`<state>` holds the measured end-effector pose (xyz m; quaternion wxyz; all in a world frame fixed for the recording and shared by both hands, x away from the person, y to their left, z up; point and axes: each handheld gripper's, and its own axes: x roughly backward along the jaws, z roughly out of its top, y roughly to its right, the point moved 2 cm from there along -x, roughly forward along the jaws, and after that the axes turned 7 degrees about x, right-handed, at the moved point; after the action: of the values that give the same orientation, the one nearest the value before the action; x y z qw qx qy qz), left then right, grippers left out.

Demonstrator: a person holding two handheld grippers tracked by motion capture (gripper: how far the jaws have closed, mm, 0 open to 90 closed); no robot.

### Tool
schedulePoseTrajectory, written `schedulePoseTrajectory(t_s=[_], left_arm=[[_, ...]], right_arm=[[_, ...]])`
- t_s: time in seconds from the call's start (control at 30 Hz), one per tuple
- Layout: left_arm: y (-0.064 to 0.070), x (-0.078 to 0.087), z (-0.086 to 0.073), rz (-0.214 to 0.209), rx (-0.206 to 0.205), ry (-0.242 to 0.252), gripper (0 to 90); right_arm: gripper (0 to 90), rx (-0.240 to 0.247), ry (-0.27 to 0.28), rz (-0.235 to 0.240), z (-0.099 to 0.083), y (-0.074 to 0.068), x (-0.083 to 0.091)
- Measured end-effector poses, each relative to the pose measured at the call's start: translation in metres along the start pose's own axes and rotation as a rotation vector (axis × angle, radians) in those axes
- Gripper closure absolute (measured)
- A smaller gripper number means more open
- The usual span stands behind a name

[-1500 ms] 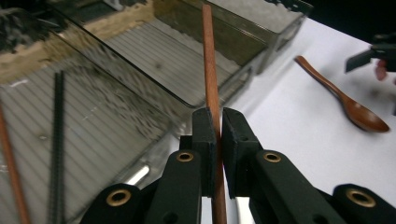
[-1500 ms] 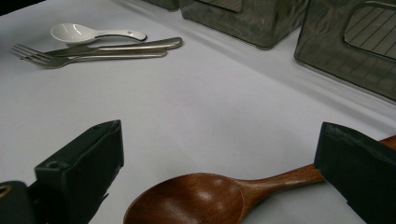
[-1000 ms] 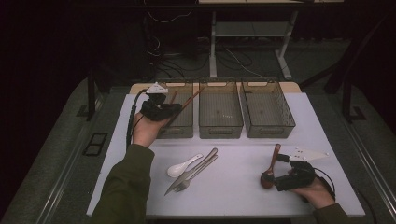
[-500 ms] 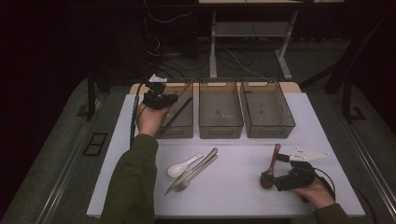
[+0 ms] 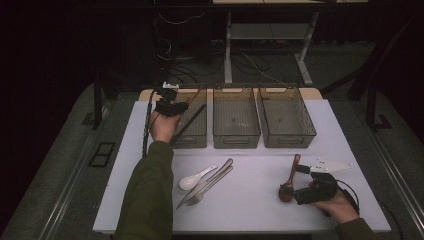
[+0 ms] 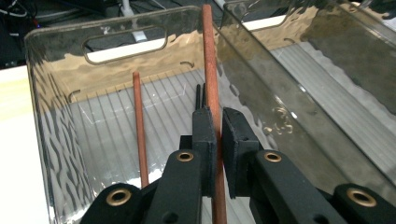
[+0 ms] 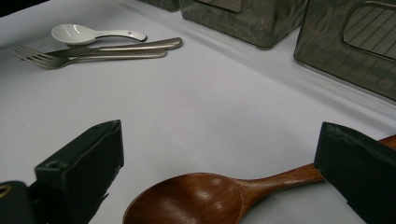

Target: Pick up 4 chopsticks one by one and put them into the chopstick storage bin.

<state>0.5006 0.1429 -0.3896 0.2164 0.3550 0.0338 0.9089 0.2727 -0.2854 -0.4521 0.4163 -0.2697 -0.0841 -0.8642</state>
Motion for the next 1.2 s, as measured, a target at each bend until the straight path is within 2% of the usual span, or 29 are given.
schedulePoseTrajectory(t_s=[0.13, 0.27, 0.47, 0.63, 0.93, 1.0, 1.2], left_arm=[[-0.001, -0.005, -0.001, 0.020, 0.012, -0.027, 83.1], [-0.002, -0.004, -0.001, 0.022, 0.028, -0.018, 80.4], [-0.002, -0.004, -0.001, 0.022, 0.021, -0.017, 73.4], [0.001, -0.003, -0.002, 0.009, 0.000, -0.016, 68.0], [0.010, 0.005, 0.000, -0.042, -0.044, 0.011, 57.3], [0.013, 0.008, 0.000, -0.073, -0.039, 0.012, 54.3], [0.022, 0.018, -0.006, -0.122, -0.087, 0.004, 45.6]], right_arm=[[1.3, 0.002, 0.001, 0.001, 0.000, 0.000, 0.000], [1.3, 0.005, 0.001, 0.001, 0.000, 0.000, 0.000], [1.3, 0.005, 0.001, 0.001, 0.000, 0.000, 0.000], [1.3, 0.002, 0.000, 0.001, 0.000, 0.000, 0.000], [1.3, 0.004, -0.002, -0.001, 0.000, 0.001, -0.001], [1.3, 0.000, -0.003, -0.001, 0.000, 0.001, 0.000], [1.3, -0.005, -0.004, 0.002, 0.000, 0.002, -0.001]])
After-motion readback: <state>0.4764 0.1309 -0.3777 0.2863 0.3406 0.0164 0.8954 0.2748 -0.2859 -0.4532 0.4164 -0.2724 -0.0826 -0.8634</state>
